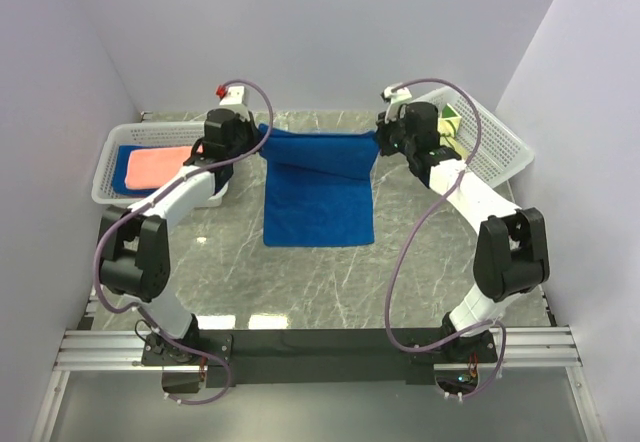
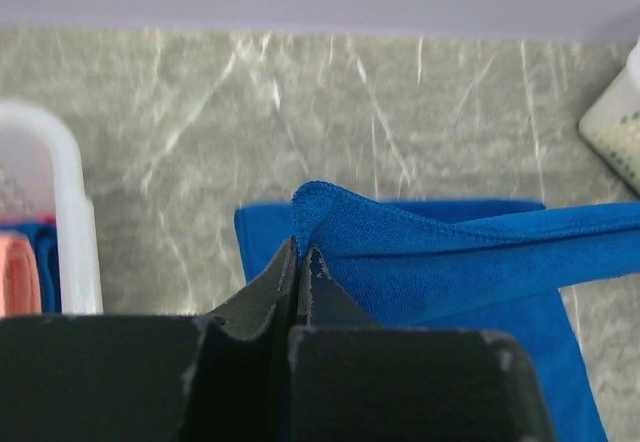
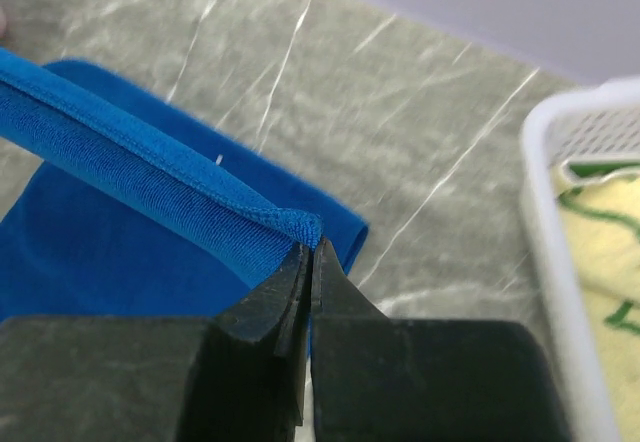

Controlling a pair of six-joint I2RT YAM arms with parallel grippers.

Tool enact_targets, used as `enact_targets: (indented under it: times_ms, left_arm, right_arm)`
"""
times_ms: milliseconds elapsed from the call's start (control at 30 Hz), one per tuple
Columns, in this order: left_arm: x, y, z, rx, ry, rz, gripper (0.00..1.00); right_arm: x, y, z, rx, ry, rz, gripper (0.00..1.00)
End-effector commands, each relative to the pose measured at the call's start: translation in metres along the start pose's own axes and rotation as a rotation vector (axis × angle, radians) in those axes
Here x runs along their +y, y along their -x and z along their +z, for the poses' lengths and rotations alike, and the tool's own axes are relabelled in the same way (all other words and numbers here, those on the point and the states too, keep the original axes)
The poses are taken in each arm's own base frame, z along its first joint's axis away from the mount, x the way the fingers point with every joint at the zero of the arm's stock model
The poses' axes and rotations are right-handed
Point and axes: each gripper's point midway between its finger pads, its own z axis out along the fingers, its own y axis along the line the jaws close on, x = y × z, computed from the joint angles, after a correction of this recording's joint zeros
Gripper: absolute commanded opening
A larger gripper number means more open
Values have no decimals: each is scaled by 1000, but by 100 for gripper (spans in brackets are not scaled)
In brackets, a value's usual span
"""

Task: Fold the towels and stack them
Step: Fold the towel

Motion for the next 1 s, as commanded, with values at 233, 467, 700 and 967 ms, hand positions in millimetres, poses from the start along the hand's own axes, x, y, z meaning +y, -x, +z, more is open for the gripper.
enact_targets:
  times_ms: [233,467,700,967]
  left_arm:
    - [7,-65,-38,163,18,-184,4]
    - [10,-105,-57,227,39,-315,11]
    - [5,-75,-58,184,35,-295,13]
    - [-3,-46,-60,141,15,-298,13]
  right_arm:
    - [29,-65,-21,158,24,76,0]
    - [37,-82,-26,191,13,72,0]
    - [22,-23,-28,66,-64,6,0]
    - [4,38,-31,-51,-149,-99,0]
